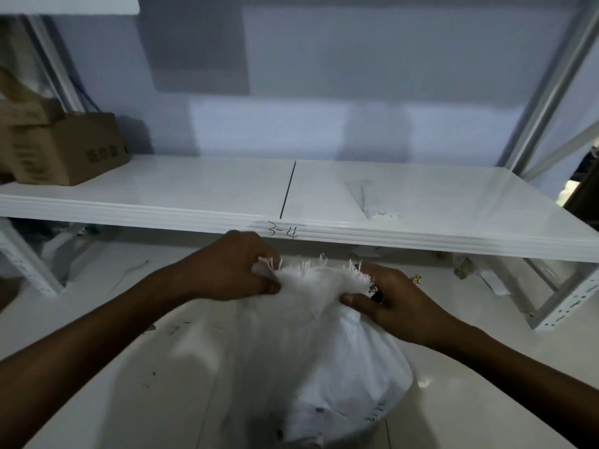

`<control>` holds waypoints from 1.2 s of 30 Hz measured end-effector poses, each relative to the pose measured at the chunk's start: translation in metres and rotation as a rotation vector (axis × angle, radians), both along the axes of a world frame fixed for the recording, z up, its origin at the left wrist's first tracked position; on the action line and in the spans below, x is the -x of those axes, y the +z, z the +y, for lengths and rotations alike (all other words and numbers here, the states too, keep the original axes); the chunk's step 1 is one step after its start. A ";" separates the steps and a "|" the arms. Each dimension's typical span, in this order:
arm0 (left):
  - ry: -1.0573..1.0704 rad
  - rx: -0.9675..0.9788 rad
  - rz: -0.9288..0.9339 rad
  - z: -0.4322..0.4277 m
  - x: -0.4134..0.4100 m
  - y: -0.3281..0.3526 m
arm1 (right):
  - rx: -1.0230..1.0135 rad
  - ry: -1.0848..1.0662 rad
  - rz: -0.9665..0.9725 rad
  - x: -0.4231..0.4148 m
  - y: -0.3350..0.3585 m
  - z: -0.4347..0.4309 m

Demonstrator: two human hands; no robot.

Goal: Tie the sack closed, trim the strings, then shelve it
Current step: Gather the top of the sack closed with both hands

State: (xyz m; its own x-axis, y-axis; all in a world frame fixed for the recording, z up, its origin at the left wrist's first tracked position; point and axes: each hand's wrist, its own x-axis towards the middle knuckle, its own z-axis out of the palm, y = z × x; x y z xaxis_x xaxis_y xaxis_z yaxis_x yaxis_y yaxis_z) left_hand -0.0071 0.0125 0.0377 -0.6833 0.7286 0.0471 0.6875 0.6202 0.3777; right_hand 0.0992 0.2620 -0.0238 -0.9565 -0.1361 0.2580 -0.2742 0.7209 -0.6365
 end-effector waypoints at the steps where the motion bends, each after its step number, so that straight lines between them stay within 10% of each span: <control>1: 0.037 -0.041 0.007 0.002 0.003 0.004 | 0.008 -0.017 0.015 0.002 0.003 0.001; 16: 0.278 -0.422 0.068 -0.013 0.053 -0.030 | -0.064 -0.169 -0.038 0.020 0.008 0.036; 26: 0.429 -0.628 -0.408 -0.030 0.055 -0.064 | 0.228 -0.167 -0.176 0.023 -0.011 0.040; 36: 0.430 -0.650 -0.367 -0.023 0.058 -0.072 | 0.219 -0.159 -0.186 0.023 -0.006 0.027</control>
